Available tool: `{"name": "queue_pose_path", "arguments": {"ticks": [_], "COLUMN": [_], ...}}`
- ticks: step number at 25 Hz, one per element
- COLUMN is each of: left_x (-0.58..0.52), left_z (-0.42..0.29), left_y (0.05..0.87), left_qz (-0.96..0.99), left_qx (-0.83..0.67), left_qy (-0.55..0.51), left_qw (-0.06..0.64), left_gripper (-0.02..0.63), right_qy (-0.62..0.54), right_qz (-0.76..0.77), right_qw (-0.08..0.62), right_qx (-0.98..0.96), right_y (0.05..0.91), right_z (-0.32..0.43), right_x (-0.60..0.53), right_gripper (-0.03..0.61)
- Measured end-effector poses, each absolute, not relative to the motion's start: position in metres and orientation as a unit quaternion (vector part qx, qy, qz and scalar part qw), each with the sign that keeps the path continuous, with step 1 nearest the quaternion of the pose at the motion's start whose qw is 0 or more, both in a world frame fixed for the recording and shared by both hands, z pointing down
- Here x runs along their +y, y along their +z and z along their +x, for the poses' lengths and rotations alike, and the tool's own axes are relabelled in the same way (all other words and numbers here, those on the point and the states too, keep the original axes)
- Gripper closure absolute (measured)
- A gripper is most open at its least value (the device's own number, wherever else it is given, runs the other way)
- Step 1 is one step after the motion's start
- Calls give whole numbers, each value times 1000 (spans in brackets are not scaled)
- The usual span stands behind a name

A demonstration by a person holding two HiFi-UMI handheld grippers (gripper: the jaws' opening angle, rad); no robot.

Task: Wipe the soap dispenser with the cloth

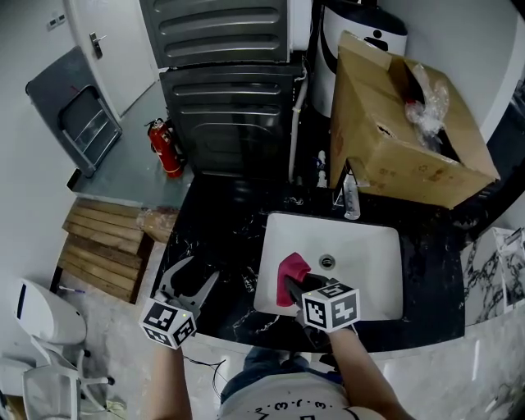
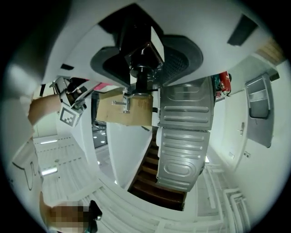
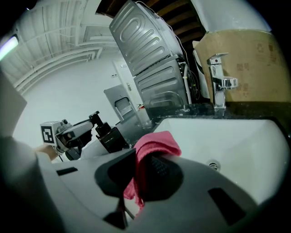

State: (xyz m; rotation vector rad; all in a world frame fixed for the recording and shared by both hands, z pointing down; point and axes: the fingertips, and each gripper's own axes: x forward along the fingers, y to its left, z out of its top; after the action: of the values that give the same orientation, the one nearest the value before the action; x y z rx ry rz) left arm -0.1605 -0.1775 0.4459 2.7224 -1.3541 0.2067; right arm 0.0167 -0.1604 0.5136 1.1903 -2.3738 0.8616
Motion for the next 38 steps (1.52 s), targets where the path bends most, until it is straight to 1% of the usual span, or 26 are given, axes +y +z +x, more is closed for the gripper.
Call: {"name": "queue_pose_path", "arguments": {"ticks": [2, 5, 6, 7, 10, 14, 16, 18, 21, 26, 31, 32, 35, 36, 37, 38], "left_x": [-179, -190, -194, -197, -198, -199, -199, -198, -199, -205, -208, -208, -207, -206, -206, -206], "left_z": [-149, -139, -139, -141, -138, -136, -136, -138, -140, -152, -161, -161, -162, -163, -164, -164], "left_y": [447, 451, 451, 450, 447, 447, 451, 453, 453, 456, 460, 460, 463, 463, 464, 464], "left_qz": [888, 869, 859, 850, 842, 826, 814, 810, 817, 821, 828, 829, 826, 826, 826, 826], "left_qx": [-454, -488, -505, -520, -530, -513, -507, -505, -494, -478, -456, -455, -459, -460, -460, -460], "left_qy": [57, 70, 71, 68, 29, -104, -145, -159, -153, -152, -160, -161, -161, -160, -158, -156], "left_qw": [50, 46, 48, 53, 94, 210, 243, 252, 254, 273, 284, 283, 284, 285, 286, 287], "left_gripper": [380, 382, 419, 503, 506, 506, 506, 506, 508, 509, 508, 508, 508, 508, 508, 508], "right_qy": [303, 300, 299, 298, 294, 282, 275, 270, 259, 237, 271, 275, 270, 270, 273, 278], "right_qz": [416, 410, 408, 407, 403, 386, 373, 356, 331, 327, 373, 385, 412, 421, 432, 440], "right_qw": [171, 170, 170, 170, 166, 147, 132, 116, 102, 119, 140, 152, 219, 226, 212, 182], "right_qx": [-840, -844, -846, -847, -851, -866, -876, -887, -902, -907, -876, -868, -842, -836, -833, -834], "right_y": [512, 510, 509, 508, 504, 492, 483, 472, 460, 463, 497, 505, 532, 535, 531, 520], "right_z": [14, 9, 7, 6, 5, -5, -14, -26, -51, -80, -53, -47, -37, -34, -32, -30], "right_x": [-160, -158, -157, -156, -153, -153, -152, -152, -157, -169, -174, -175, -169, -168, -169, -172], "right_gripper": [531, 531, 531, 531, 531, 531, 531, 531, 531, 531, 531, 531, 531, 531, 531, 531]}}
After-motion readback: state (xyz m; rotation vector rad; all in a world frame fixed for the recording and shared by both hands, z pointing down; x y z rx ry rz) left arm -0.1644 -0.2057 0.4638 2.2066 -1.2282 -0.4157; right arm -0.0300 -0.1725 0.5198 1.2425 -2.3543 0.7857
